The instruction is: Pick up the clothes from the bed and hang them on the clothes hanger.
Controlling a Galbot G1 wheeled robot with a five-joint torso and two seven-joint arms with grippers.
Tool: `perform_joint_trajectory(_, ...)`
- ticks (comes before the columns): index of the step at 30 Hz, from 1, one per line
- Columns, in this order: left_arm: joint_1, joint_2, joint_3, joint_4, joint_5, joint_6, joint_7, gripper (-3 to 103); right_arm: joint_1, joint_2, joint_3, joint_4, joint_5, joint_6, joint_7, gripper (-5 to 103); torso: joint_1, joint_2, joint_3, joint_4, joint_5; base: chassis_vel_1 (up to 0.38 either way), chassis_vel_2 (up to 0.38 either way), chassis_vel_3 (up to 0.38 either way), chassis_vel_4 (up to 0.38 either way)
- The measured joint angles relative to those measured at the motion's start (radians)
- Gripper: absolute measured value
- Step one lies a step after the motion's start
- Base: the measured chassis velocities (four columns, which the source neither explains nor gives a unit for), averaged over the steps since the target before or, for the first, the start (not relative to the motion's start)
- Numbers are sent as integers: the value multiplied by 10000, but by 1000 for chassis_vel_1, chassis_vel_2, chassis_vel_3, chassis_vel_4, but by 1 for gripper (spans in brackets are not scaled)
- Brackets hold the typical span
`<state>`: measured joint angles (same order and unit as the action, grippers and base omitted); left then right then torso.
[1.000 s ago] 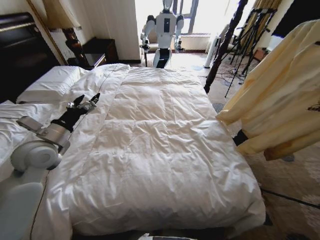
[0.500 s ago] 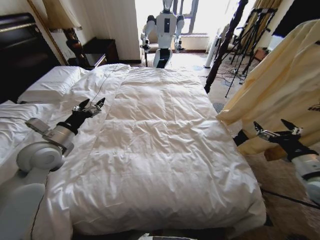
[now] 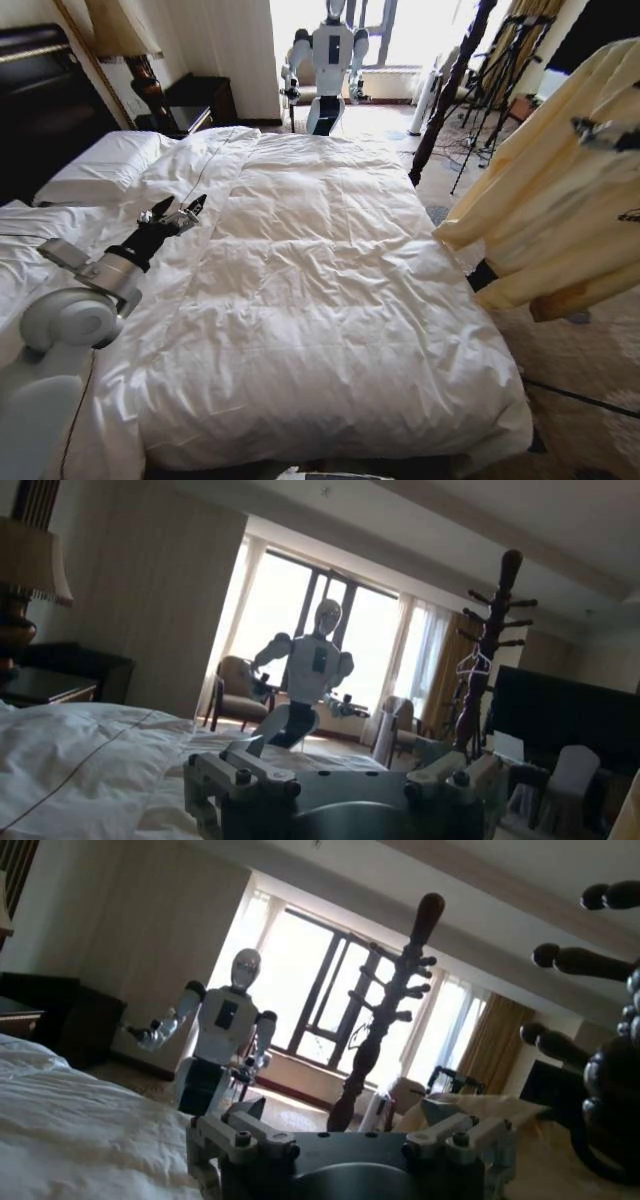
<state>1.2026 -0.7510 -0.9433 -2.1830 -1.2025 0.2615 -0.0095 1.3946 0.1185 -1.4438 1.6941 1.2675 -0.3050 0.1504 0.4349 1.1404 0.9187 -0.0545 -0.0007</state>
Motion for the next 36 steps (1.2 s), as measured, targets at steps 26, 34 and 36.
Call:
perform_joint_trajectory(26, -709, -220, 711, 1025, 41, -18, 471, 100, -7294, 5013, 3029, -4418, -2473, 3936, 674, 100, -1, 0, 0, 9, 5, 0, 0, 0, 0)
perform_joint_trajectory(34, -543, -439, 784, 1288, 72, -342, 574, 100, -12677, 6194, 6967, -3485, -5477, 5023, 3620, 100, -2, 0, -2, 1, 2, 0, 0, 0, 0)
perform_joint_trajectory(36, -427, -579, 782, 1319, 95, -500, 591, 100, -14173, 6753, 7517, -2556, -6328, 5051, 4611, 100, -3, 1, -1, -2, -2, 0, 0, 0, 0)
